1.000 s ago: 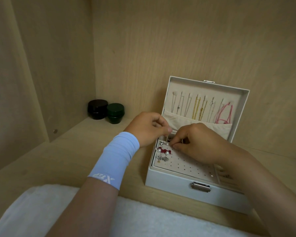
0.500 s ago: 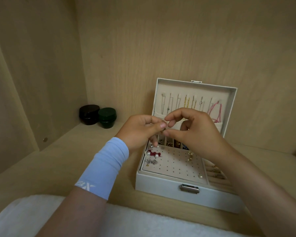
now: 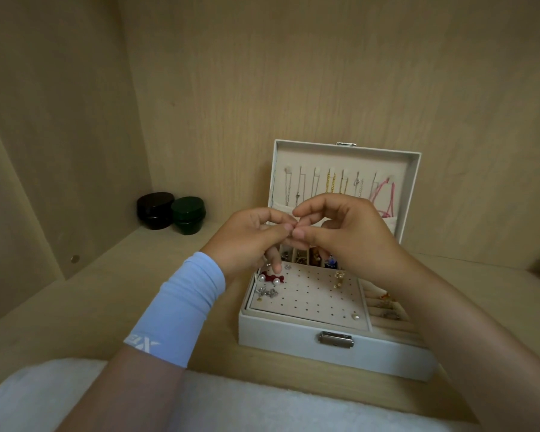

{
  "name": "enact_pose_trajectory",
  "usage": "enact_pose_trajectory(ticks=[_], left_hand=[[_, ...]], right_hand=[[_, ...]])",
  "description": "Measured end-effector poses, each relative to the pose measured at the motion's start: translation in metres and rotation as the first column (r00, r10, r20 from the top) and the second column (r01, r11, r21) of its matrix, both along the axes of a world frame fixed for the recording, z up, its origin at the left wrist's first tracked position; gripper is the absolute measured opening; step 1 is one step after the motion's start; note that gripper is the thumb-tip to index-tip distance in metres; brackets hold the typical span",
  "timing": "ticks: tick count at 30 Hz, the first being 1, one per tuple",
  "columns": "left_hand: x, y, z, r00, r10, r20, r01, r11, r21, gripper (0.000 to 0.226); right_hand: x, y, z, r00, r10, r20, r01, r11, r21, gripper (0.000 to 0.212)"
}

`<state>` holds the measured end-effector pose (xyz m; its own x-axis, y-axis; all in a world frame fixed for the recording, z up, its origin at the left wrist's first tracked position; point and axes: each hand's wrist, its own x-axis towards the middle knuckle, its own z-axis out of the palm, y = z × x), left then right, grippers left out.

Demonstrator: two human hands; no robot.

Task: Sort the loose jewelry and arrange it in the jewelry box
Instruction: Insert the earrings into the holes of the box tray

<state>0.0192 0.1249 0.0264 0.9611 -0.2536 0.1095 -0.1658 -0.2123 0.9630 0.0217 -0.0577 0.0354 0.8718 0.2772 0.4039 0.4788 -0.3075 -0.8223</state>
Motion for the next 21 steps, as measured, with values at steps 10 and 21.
enact_pose_trajectory(ticks=[10,21], left_hand=[[0.003,0.003,-0.004,0.972,0.084,0.219,-0.075,0.996,-0.047,0.009],[0.009,0.005,-0.014,0.939,0.076,0.336,-0.141,0.975,0.173,0.009]], right_hand=[[-0.007,0.005,0.007,0.986,-0.059,-0.157,0.083,0.985,0.148,0.011],[0.000,0.007,-0.008,0.956,-0.257,0.142,0.281,0.942,-0.182,0.009]])
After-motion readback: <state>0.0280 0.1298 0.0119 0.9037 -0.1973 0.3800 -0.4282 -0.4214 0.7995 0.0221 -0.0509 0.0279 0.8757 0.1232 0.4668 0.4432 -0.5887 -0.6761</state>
